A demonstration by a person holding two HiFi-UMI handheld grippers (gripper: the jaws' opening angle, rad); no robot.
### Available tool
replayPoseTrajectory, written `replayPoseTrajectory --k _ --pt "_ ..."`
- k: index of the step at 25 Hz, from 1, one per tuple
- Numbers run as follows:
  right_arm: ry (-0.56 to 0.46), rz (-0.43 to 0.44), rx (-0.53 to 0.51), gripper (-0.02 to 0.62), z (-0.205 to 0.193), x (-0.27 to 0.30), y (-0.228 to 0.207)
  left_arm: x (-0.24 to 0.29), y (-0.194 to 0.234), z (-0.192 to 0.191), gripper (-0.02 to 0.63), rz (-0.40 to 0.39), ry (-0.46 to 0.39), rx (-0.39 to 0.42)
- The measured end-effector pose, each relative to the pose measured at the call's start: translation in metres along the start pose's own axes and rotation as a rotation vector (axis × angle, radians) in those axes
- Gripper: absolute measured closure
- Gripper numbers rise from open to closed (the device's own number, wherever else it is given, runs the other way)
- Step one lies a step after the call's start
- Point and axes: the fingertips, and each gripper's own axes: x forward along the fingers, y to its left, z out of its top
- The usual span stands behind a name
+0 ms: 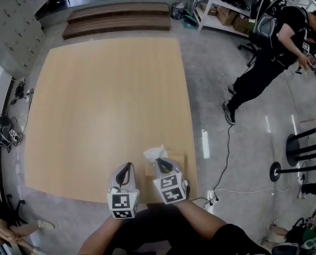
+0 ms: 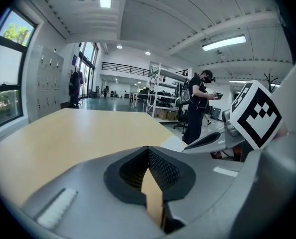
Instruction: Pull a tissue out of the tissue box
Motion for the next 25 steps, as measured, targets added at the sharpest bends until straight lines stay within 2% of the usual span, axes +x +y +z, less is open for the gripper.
replayPoseTrajectory --k 7,13,18,25 --pt "-0.159 -0.048 0.044 0.595 0.025 -0.035 0.001 -0.022 -0.006 0.002 0.588 -0.012 -0.03 -0.004" --pt "-0.275 -0.085 0.04 0.595 0.039 -0.075 0.022 -0.058 -0.011 0.007 0.588 -0.035 -0.075 0.003" --pt "-0.318 -0.086 0.052 0.597 0.025 -0.102 0.053 -0.095 -0.016 0.0 0.587 -0.055 -0.101 0.015" --pt "-0.362 -0.098 0.08 0.597 -0.02 -0.153 0.102 -0.156 -0.038 -0.019 0.588 -0.1 -0.107 0.028"
